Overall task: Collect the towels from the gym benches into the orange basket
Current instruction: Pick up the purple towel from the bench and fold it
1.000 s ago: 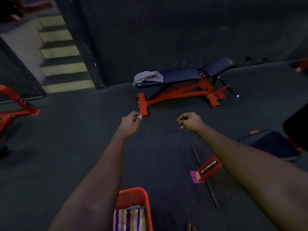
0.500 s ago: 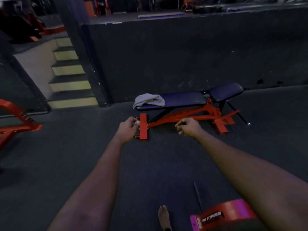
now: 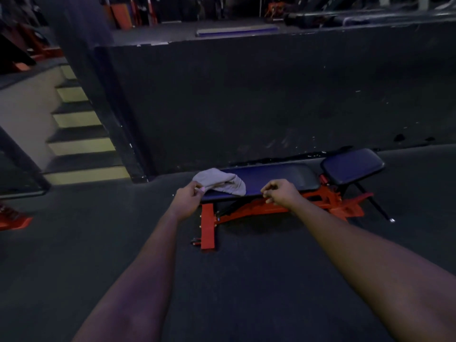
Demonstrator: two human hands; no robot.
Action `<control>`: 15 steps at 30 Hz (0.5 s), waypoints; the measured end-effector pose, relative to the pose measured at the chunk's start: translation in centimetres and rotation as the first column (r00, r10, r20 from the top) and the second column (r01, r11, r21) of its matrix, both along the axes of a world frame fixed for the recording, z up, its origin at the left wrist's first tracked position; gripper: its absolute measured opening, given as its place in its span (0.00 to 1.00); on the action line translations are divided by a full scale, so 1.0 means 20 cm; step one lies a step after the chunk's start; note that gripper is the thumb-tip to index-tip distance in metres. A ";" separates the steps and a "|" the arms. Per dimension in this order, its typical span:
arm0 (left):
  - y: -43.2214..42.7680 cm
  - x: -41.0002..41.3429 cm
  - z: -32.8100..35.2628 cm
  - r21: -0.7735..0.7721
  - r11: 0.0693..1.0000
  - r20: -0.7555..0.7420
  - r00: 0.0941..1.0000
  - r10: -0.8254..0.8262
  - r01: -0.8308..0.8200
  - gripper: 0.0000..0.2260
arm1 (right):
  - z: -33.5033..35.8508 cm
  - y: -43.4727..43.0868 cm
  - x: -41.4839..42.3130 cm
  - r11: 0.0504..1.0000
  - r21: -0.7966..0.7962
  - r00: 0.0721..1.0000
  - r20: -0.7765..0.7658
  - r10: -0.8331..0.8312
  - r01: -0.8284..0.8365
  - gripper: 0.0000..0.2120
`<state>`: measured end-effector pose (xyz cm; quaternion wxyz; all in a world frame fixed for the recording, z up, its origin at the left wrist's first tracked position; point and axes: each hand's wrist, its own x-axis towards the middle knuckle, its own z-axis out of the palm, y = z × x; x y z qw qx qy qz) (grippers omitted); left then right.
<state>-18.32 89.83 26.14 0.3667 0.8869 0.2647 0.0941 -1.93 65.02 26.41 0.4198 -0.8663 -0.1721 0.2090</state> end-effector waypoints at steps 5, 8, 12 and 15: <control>0.25 0.46 -0.06 0.009 1.000 0.003 1.000 0.015 -0.015 0.10 | -0.08 0.28 0.48 1.000 -0.012 1.000 0.012 0.024 -0.024 0.05; 0.40 0.73 -0.12 0.013 0.999 -0.014 0.999 0.042 -0.041 0.09 | -0.16 0.45 0.78 0.999 -0.013 0.999 -0.004 0.045 -0.045 0.05; 0.58 1.03 -0.20 -0.020 0.996 -0.078 0.993 0.086 -0.088 0.10 | -0.27 0.68 1.12 0.991 -0.050 0.991 -0.064 0.119 -0.123 0.04; 0.72 1.26 -0.29 -0.019 0.990 -0.109 0.984 0.140 -0.143 0.10 | -0.36 0.87 1.38 0.983 -0.078 0.982 -0.107 0.155 -0.164 0.04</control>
